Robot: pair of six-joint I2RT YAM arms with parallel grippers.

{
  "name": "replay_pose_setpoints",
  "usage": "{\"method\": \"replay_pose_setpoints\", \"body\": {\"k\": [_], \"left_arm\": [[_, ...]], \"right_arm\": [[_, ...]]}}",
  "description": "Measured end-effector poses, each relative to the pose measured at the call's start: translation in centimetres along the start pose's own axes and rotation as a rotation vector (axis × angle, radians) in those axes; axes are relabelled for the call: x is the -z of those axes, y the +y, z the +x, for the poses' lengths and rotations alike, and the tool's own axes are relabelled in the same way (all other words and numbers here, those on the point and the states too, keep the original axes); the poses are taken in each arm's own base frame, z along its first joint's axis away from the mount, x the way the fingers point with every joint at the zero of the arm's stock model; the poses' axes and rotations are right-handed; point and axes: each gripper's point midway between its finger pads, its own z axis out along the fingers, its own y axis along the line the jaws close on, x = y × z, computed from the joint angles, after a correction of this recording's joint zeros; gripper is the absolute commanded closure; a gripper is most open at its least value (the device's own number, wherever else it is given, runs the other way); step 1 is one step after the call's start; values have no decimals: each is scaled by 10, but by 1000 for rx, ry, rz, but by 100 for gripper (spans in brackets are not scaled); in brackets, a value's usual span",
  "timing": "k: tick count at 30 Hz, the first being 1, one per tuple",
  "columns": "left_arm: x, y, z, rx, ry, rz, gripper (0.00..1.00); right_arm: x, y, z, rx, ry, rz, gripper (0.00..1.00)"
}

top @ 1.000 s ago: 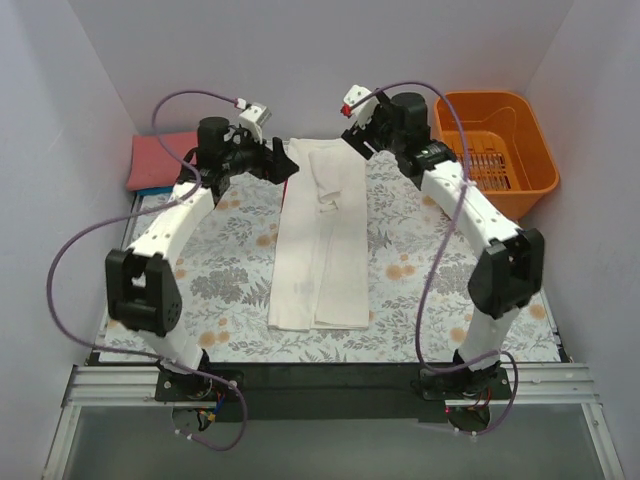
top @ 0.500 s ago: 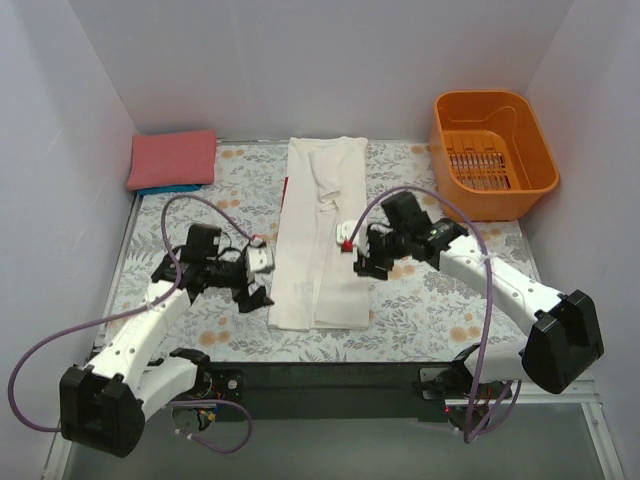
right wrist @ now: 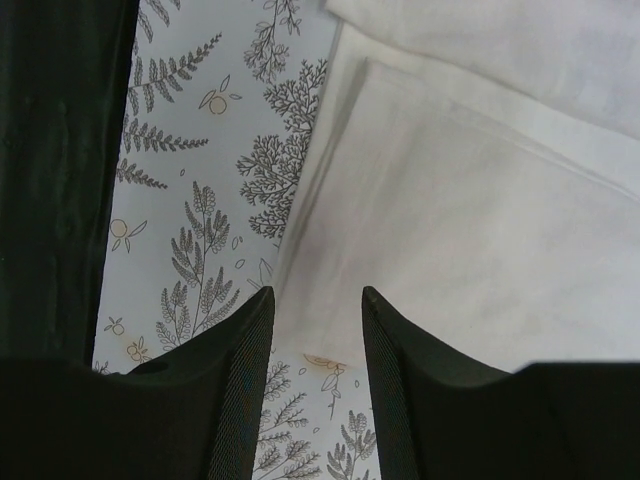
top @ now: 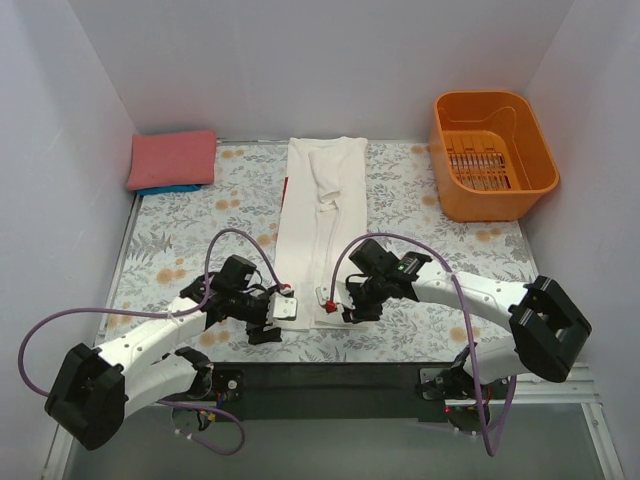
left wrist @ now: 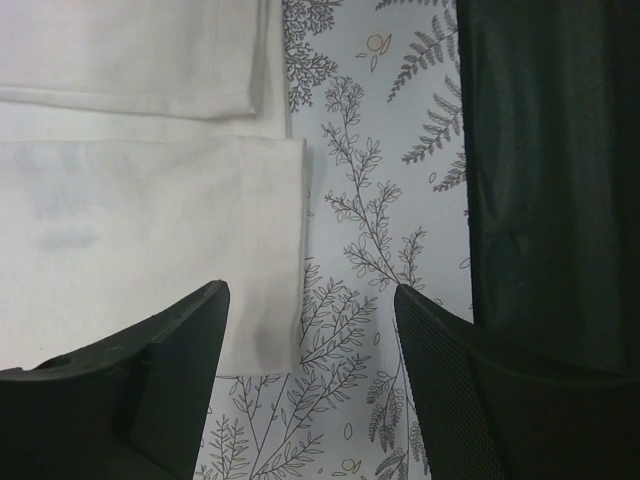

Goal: Fold and stack the t-shirts
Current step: Fold the tshirt

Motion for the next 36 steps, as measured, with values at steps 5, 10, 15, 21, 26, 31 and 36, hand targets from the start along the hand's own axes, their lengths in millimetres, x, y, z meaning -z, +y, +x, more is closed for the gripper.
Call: {"method": "replay_pose_setpoints", "body": {"k": [5,10,15,21,26,31,36], "left_arm": [[-8,10,10,-28,31,-47,36],[-13,14,25,-41,68,-74,40],[-19,17,31,-48,87,-74,49],[-25,21,28,-81,77,-72,71],[-28,22,26,-124,79,-64,88],[-30,23,23,-137,97,-67,100],[-28,11,18,-133,108,-29,100]], "right_arm": [[-11,14,26,-19,51,-20,51],[-20,20,43,-15,85,-26,52],[-22,18,44,14,68,-3,61],[-22,17,43,32,50,21,75],[-22,11,44,32,53,56,96],[-18,12,46,35,51,93,99],[-14,22,45,48,43,94,99]]}}
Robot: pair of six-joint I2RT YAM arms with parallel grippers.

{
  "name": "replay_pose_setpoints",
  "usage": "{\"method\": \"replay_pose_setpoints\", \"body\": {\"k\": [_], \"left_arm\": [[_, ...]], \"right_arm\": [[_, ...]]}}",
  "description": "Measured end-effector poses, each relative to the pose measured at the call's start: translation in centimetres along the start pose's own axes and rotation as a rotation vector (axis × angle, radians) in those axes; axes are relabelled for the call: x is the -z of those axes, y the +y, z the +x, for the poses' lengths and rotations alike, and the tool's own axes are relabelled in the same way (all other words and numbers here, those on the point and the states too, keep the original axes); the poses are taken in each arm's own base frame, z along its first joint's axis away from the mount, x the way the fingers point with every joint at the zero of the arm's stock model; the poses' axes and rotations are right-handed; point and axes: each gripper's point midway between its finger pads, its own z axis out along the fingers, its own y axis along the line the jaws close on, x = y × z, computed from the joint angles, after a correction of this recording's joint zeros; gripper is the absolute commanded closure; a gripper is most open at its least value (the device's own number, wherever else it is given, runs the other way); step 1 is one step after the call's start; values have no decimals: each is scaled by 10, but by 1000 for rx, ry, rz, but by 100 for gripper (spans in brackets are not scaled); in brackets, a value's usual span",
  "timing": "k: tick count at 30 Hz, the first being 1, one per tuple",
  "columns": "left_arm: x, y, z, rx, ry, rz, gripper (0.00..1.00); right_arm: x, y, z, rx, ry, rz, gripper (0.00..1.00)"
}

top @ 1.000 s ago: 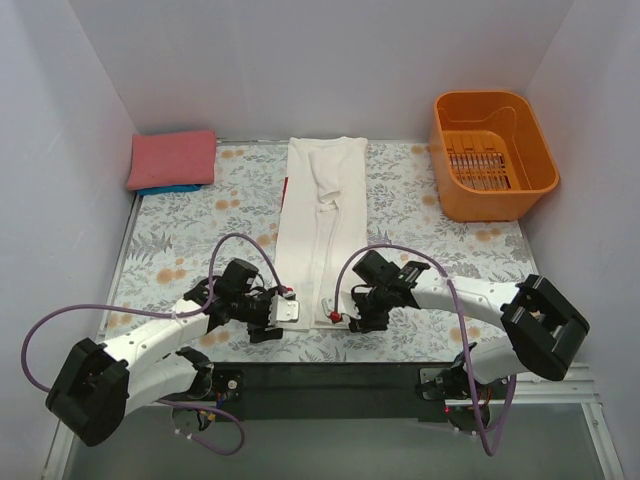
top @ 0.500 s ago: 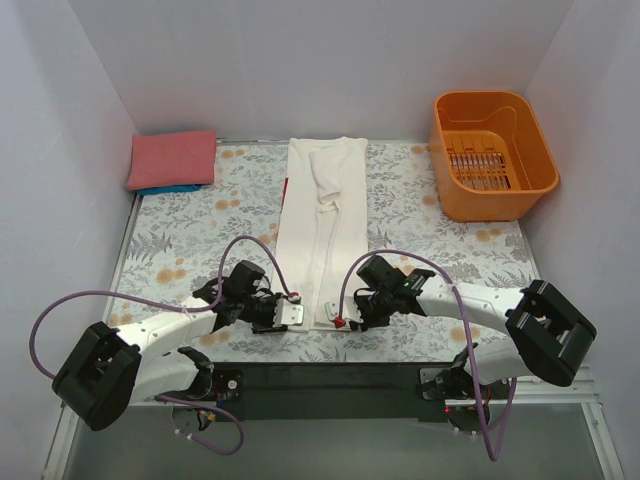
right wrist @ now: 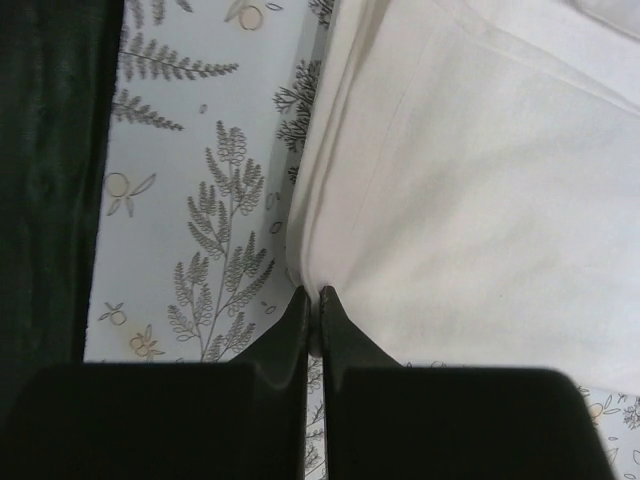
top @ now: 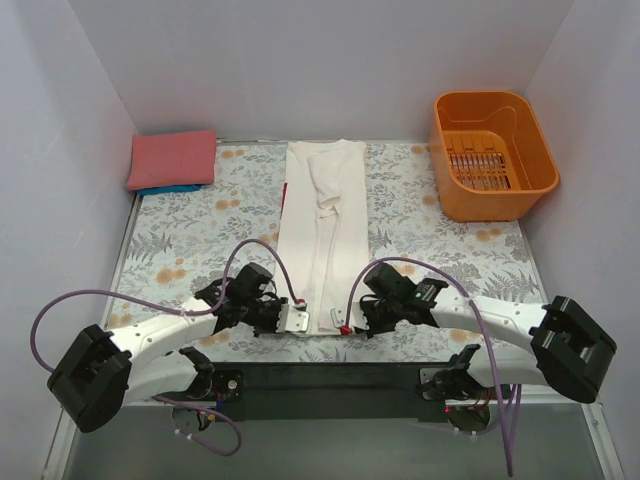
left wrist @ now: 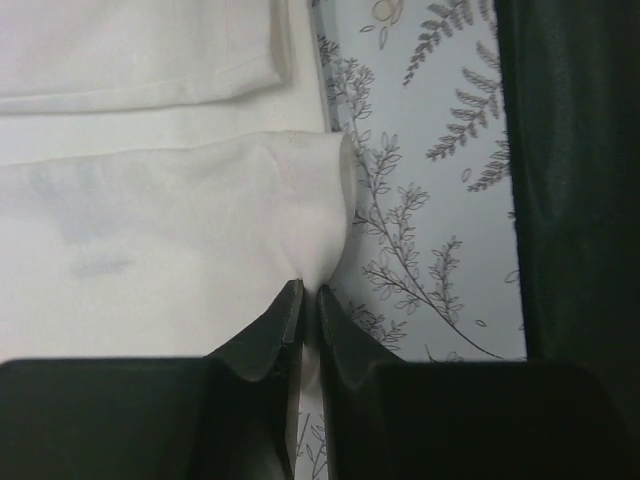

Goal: Fold and stack the t-shirts
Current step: Fold the tshirt

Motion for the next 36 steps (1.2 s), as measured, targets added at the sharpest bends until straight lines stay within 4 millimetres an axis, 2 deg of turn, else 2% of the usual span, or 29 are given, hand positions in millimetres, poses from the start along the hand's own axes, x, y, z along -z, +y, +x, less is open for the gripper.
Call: {"method": "replay_pose_setpoints", "body": {"k": [6,8,10,12,16,20,23,28,31,36], "left_arm": [[21,-17,-33,8,-44,52,100],[30,-12,-45,17,-52,45,100],[38,1,-53,29,-60,20,100],[45,18,-55,47,-56,-12,100],[54,74,-53,102,-45,-73,100],[50,126,-44,110,-33,-120,100],[42,158,-35,107,-28,-142,100],[29,213,-13,120,-13,-181,100],[24,248,2,126,-5,-218,100],[20,290,12,109,-6,-265,100]], "right_arm": [[20,22,-25,55,-60,-19,99],[28,22,-31,62,-73,-8,99],[38,12,-34,51,-85,20,99],[49,-7,-33,22,-85,64,99],[67,-54,-34,-9,-88,132,99],[76,-105,-33,-2,-95,174,99],[79,-138,-20,-3,-91,194,99],[74,-179,7,-10,-79,191,99],[67,-210,22,-16,-78,194,99],[62,-253,42,-14,-75,215,99]]}}
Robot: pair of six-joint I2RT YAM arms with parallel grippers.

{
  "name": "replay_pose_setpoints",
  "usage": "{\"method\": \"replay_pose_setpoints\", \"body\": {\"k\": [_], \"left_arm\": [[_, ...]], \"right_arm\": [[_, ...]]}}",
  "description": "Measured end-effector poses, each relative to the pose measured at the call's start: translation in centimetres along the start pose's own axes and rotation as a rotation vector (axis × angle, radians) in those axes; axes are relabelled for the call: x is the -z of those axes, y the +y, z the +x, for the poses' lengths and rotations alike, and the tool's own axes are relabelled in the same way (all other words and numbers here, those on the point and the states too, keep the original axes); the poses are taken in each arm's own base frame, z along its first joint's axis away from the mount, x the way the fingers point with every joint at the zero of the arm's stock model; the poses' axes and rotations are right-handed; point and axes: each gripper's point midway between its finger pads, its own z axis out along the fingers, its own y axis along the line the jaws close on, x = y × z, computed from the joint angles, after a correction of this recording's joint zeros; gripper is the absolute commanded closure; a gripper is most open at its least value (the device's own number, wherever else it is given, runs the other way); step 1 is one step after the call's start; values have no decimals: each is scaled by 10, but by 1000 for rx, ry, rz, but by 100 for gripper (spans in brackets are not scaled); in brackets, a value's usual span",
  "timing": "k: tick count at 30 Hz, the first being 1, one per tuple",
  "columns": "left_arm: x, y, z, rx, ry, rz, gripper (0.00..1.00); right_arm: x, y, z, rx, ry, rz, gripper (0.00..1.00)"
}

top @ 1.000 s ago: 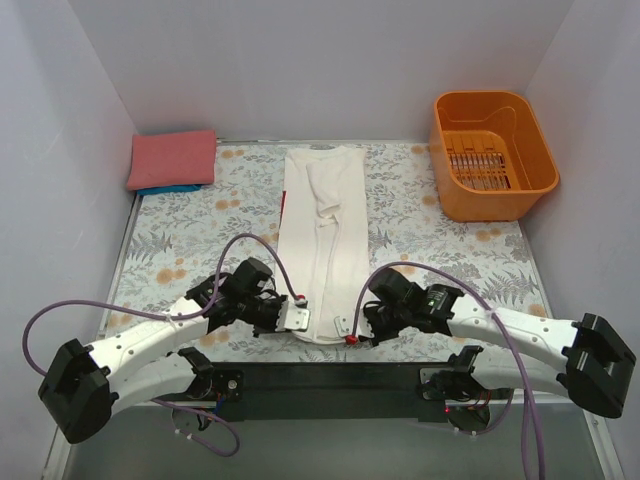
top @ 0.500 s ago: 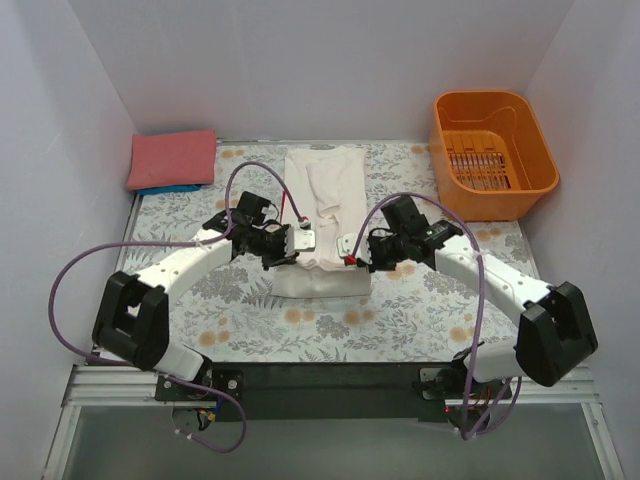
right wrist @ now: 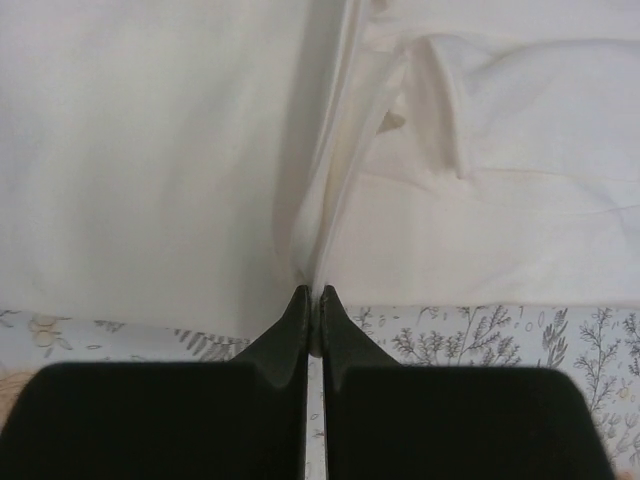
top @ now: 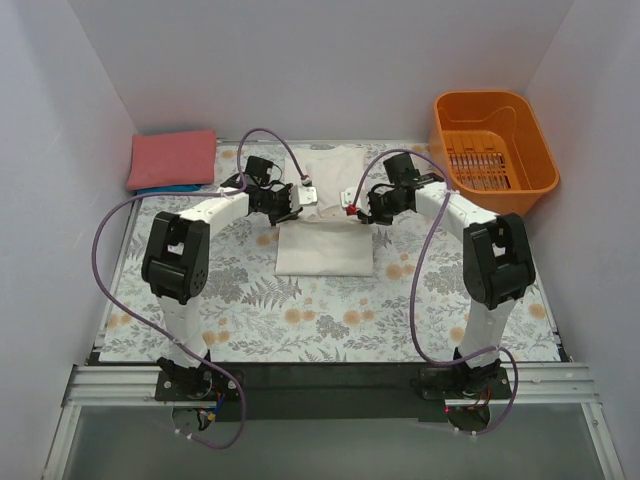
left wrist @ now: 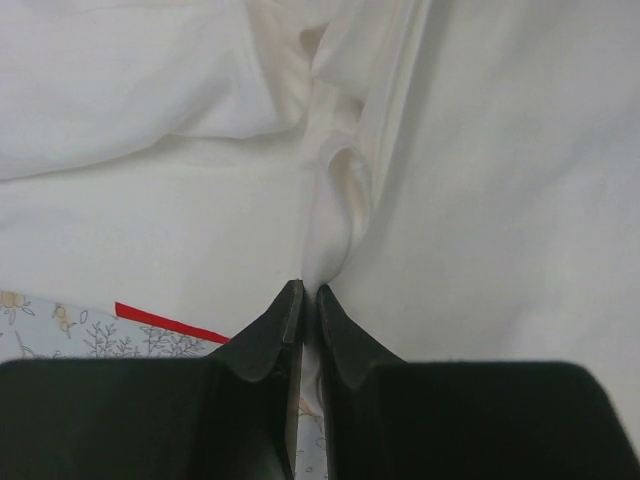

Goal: Fold and stack the t-shirts
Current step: Fold the tshirt

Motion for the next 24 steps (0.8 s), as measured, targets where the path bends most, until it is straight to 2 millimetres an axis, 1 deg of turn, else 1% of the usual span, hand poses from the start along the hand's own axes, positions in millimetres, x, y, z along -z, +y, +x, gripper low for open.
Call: {"method": "replay_pose_setpoints", "body": {"k": [2,4,6,10,15,16,17,18,19,22,23,24], "left_arm": [[-6,11,2,-10,0,-14,100],[-11,17,6,-15,5,-21,100],[-17,25,10,-21,12,-35,100],[-28,31,21,-21,31,-44,100],[-34,33,30,-16,44,-50,100],[-34,34,30,-16,44,-53,100],[-34,36,29,-18,45,-59,97],[-33,38,29,-19,47,-67,92],[-33,40,29,-16,50,-75,82],[-30,49,30,2,70,-116,68],[-28,53,31,16,74,-132,60],[-26,56,32,31,77,-145,57]], "right_arm": [[-4,-14,6,7,-2,11,99],[-8,-26,12,12,-4,18,99],[-12,-32,17,19,-2,19,99],[-21,-38,26,24,3,11,99],[-28,-37,32,25,7,-3,99],[-29,-37,33,25,8,-4,95],[-30,-38,34,23,11,-5,84],[-32,-38,35,19,12,-6,75],[-32,-39,36,17,15,-4,63],[-31,-45,38,5,33,11,54],[-30,-47,38,2,37,19,53],[-28,-51,37,1,41,29,49]]}}
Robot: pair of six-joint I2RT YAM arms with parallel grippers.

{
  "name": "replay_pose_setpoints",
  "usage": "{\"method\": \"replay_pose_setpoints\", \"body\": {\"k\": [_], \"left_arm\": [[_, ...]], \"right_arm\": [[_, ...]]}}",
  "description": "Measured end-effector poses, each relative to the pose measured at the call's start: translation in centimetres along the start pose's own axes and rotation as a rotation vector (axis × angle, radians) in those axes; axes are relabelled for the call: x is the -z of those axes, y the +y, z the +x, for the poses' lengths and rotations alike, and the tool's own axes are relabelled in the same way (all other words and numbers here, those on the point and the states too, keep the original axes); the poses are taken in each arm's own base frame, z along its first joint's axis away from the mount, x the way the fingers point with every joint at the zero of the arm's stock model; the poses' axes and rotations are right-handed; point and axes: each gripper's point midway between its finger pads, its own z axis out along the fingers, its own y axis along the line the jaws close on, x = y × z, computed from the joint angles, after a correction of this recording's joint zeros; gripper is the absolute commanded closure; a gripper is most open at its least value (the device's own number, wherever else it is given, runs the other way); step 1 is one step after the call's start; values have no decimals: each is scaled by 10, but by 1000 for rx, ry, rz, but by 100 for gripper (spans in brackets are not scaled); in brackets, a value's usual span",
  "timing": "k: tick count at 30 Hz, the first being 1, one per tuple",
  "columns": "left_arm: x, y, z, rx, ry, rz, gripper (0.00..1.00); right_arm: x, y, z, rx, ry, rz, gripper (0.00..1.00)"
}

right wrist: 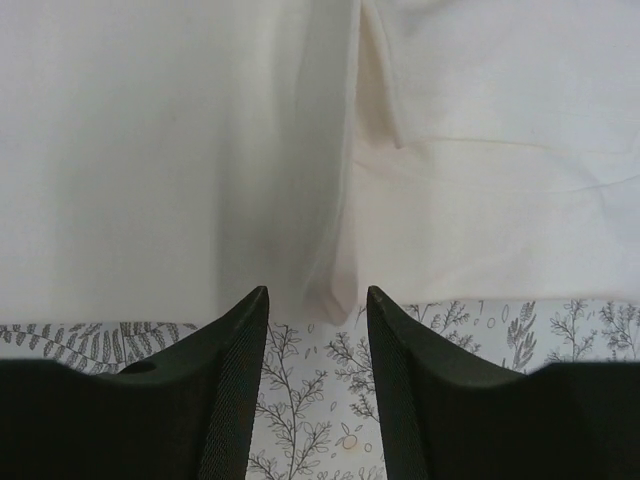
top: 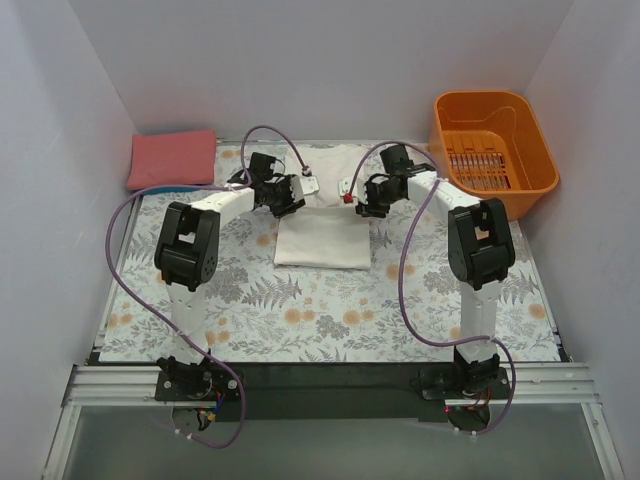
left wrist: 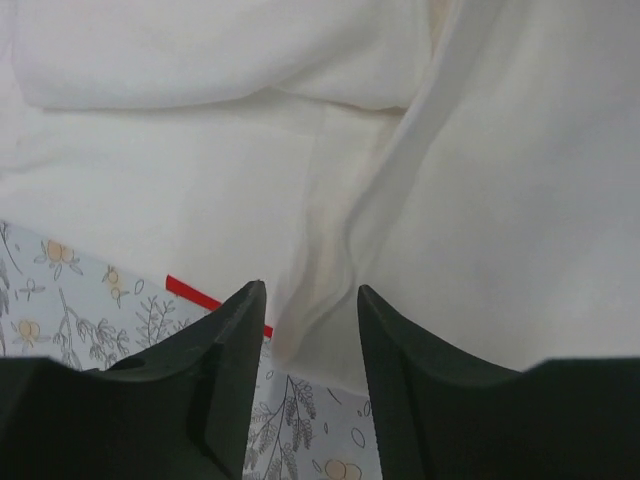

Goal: Fold and stack the t-shirts
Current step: Fold the tshirt

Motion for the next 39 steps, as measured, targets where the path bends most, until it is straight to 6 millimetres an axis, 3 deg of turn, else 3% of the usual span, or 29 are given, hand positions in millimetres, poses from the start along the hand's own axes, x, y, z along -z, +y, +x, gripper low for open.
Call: {"method": "replay_pose_setpoints", "body": {"k": [2,5,8,11,14,19,21,24,27,31,34,37,38,39], "left_arm": [[6,7,2,57,5,-27,52],[23,17,2,144,-9,-60,51],[55,21,-7,202,-51,-89,51],[89,6,-24,229,-108,-86,52],[103,-24,-43,221,-158,-32,52],[94,-98,-40,199,-147,118,52],[86,-126,-31,188,-119,180,51],[80,-157,-18,173,-82,245,51],[77,-166,-10,160,-64,253,51],[73,-164,-4,135,-54,230,51],[69,-161,2,110,-39,214,53],[64,-166,14,87,-14,216,64],[62,-169,18,75,-9,219,68],[62,-169,18,67,-12,217,80]], "right_arm": [[4,-6,-1,-12,9,22,48],[18,-11,-9,-31,10,56,48],[42,-2,-26,-32,-6,88,50],[64,15,-46,-34,-31,104,55],[65,42,-68,-23,-60,72,55],[35,108,-89,-15,-76,-84,53],[25,131,-84,-30,-56,-143,51],[15,147,-68,-57,-12,-183,49],[9,159,-50,-79,32,-206,49],[2,172,-28,-86,88,-218,52],[0,168,-26,-77,87,-199,58],[-2,164,-25,-70,85,-179,71],[-2,161,-24,-64,88,-165,81],[-3,159,-24,-62,90,-159,87]]}}
